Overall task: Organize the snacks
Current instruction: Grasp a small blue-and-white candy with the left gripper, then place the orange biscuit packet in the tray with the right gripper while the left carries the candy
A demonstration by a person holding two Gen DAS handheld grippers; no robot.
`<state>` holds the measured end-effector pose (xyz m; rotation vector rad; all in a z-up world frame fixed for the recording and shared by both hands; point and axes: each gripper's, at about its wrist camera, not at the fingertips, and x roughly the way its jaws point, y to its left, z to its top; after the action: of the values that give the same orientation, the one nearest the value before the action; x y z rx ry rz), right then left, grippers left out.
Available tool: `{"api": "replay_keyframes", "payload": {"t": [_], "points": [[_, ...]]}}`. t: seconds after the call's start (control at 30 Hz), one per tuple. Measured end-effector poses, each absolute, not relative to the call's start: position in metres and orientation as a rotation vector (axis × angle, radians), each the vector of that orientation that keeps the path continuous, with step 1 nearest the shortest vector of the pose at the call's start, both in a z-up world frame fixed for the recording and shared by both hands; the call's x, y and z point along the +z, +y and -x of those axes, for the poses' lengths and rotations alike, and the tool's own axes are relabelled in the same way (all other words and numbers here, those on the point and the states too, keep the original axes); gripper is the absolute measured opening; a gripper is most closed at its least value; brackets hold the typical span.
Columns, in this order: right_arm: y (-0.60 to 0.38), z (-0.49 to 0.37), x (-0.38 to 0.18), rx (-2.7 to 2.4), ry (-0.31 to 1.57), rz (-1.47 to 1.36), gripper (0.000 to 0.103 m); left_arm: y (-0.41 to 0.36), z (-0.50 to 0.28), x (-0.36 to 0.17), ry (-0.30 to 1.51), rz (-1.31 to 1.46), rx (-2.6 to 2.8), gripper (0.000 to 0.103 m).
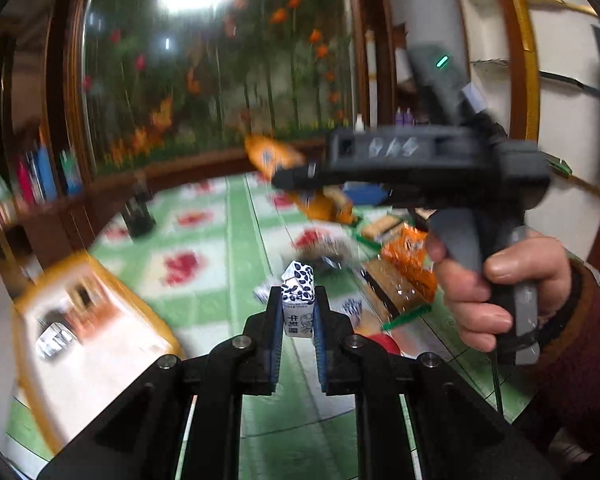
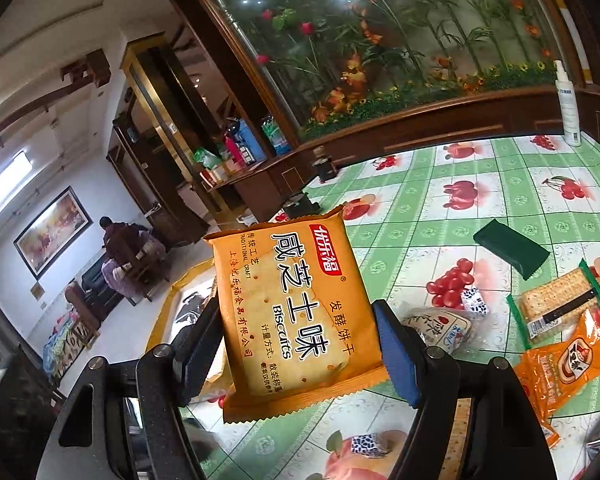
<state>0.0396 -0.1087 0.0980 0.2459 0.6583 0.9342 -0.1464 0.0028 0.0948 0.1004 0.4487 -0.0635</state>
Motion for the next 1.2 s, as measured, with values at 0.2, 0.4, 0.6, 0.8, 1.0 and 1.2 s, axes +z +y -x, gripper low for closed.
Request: {"api": "replay_keyframes", "payload": {"t": [0.2, 0.4, 0.6, 0.8, 1.0, 1.2], "points": [[-0.108, -0.041, 0.096, 0.956, 0.652, -0.259, 0.078, -0.008, 0.182, 0.107, 0.275, -0.243, -0.016, 0.013], [-0.105, -0.041, 0.095, 0.959, 0.657, -0.246, 0.078, -0.02, 0.198, 0.106, 0.197, -0.357, 0.031, 0.013], [-0.099, -0.038, 0.094, 0.961, 0.654, -0.223, 0.078, -0.02, 0.203, 0.104, 0.187, -0.373, 0.058, 0.014], [-0.094, -0.035, 0.091, 0.969, 0.654, -0.198, 0.078, -0.008, 0.209, 0.109, 0.184, -0.331, 0.089, 0.014], [-0.082, -0.029, 0.085, 0.988, 0.681, -0.18, 0.078, 0.01, 0.218, 0.112, 0.181, -0.304, 0.131, 0.014], [-0.063, -0.02, 0.083, 1.036, 0.726, -0.187, 0.078, 0.038, 0.223, 0.11, 0.203, -0.251, 0.182, 0.014]]}}
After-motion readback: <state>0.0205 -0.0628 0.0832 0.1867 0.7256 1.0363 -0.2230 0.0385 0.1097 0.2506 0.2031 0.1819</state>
